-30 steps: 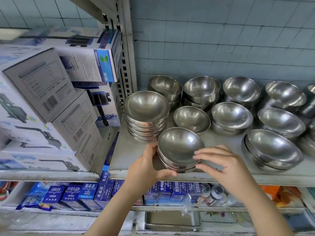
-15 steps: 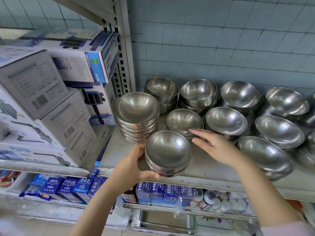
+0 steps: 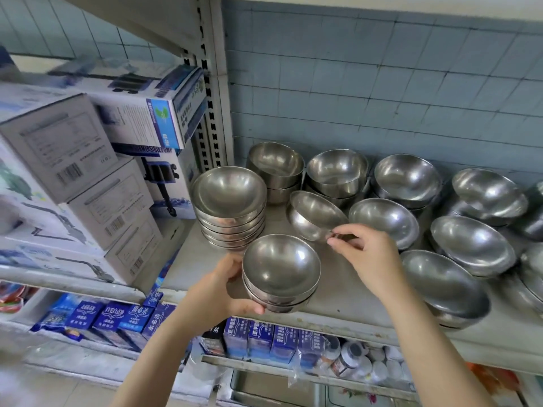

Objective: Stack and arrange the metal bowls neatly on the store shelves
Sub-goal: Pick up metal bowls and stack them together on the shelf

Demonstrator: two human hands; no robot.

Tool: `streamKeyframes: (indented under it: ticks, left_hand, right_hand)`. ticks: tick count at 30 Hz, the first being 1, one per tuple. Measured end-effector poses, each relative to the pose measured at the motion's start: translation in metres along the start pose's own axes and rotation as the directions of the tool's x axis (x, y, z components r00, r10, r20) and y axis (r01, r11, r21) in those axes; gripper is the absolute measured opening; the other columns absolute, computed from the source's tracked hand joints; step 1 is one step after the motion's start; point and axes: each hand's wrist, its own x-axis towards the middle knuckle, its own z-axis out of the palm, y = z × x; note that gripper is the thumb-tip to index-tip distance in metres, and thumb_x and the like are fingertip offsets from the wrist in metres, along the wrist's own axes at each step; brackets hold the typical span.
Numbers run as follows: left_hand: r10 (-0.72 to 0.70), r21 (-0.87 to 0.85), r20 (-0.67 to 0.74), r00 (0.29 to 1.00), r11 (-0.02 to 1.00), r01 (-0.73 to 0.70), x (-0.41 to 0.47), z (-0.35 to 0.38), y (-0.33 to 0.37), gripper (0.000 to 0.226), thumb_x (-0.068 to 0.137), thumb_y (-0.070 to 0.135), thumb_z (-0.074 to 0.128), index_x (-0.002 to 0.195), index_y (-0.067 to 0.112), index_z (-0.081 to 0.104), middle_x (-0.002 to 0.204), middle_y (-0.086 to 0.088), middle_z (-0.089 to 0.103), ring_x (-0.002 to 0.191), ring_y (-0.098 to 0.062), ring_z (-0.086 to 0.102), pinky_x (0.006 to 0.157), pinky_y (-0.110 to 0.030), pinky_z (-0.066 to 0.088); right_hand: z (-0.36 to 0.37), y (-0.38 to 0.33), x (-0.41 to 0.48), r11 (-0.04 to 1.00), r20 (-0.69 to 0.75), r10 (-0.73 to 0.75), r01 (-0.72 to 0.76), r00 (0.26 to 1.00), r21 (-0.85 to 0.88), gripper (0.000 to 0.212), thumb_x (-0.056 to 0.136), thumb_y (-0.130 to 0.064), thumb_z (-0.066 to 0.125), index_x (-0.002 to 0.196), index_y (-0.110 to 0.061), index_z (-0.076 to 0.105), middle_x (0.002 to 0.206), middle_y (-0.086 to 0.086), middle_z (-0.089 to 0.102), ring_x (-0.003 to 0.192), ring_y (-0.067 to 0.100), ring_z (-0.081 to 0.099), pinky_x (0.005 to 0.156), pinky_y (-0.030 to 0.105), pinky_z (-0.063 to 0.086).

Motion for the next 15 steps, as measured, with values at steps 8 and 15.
streamKeyframes:
  ticks: [8,15]
  left_hand:
    - [-0.021,0.016,-0.106,0.994,1.0,0.023,0.016,0.03,0.024,0.115,0.035,0.083,0.076,0.131,0.031,0.04,0.122,0.014,0.064,0.113,-0.005,0.06,0.097,-0.035,0.05]
    - [-0.038,0.104,-0.162,0.986,0.993,0.055,0.033,0.047,0.034,0.11,0.039,0.082,0.068,0.129,0.026,0.039,0.121,0.008,0.064,0.109,-0.015,0.061,0.089,-0.039,0.052]
  right_hand:
    - [-0.033,-0.023,-0.019,0.933,0.015,-0.357,0.357,0.934,-0.038,0.014,0.081,-0.009,0.076,0.088,-0.022,0.076,0.089,-0.014,0.071,0.079,0.009,0.067,0.073,0.015,0.052]
    - [-0.015,-0.011,-0.032,0.882,0.107,-0.408,0.421,0.907,-0.211,0.009,0.078,-0.008,0.079,0.086,-0.012,0.079,0.086,-0.007,0.073,0.078,0.007,0.066,0.072,0.025,0.053]
